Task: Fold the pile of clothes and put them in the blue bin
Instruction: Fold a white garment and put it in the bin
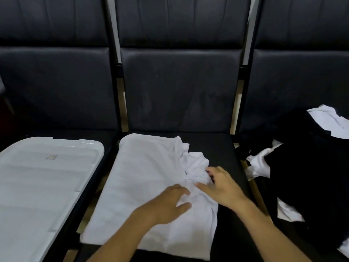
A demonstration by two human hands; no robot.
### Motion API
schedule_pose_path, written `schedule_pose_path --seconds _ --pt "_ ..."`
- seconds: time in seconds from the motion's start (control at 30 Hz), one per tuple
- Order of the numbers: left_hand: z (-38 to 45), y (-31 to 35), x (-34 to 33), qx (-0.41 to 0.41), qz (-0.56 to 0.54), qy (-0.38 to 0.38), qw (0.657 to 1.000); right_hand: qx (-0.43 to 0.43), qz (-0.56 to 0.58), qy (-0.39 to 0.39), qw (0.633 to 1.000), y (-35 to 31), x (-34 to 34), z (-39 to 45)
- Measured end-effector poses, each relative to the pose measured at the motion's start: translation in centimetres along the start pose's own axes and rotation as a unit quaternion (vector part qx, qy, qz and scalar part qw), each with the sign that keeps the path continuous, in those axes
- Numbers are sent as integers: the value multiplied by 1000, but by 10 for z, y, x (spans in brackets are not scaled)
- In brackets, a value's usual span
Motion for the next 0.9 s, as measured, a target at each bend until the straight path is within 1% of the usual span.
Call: schedule_pose_path --seconds 0.07,0.13,0.2,0.27,0.33,0.37,0.43,0.5,0.53,0.57,0.67,0.7,0.77,0.83,0.87,0.9 --pt "16 5 -16 -21 -7 -12 1000 -8 -12 35 999 -6 -9 11" --pt "27 9 -25 -34 -17 -6 999 -17 -4 35 999 -5 -15 17" --pt "33 18 -21 -44 -90 45 994 -28 54 64 996 5 -4 21" --pt "35 33 -16 -67 -186 89 976 -61 98 137 984 22 29 20" --pt "33 48 -14 -89 -257 90 958 -105 123 236 958 44 73 10" --pt "32 55 -16 -102 -268 77 955 -137 137 274 942 57 93 0" --pt "32 67 -24 -112 -232 56 965 -203 162 331 907 84 122 -24" --pt "34 70 -31 -108 -184 67 975 -239 177 348 889 105 136 -46" --pt "35 68 -32 -107 -174 79 976 -248 180 333 892 110 137 -52" --pt "37 62 -33 -97 -167 89 977 -255 180 300 901 113 134 -53" --pt "48 50 -22 -65 -126 110 984 -254 205 175 929 116 117 -51" --pt "54 50 -12 -71 -89 129 985 -257 196 129 938 118 111 -51" --pt "76 66 10 -95 8 153 984 -268 132 51 953 123 101 -52" --pt "112 91 24 -104 100 140 980 -270 83 22 959 129 102 -55" --pt "131 100 29 -97 132 126 978 -259 92 18 961 127 104 -56" --pt "153 111 29 -85 149 103 980 -240 132 19 962 130 107 -57"
Point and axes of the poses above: each hand's wrist, its own z-axis towards the middle knuckle, its own x-axis out of the back of the hand, y = z × x, the point moved 7 cm from there along z, towards the middle knuckle, and after that the axes turned 2 degrees about -y, right-handed, at the moved point
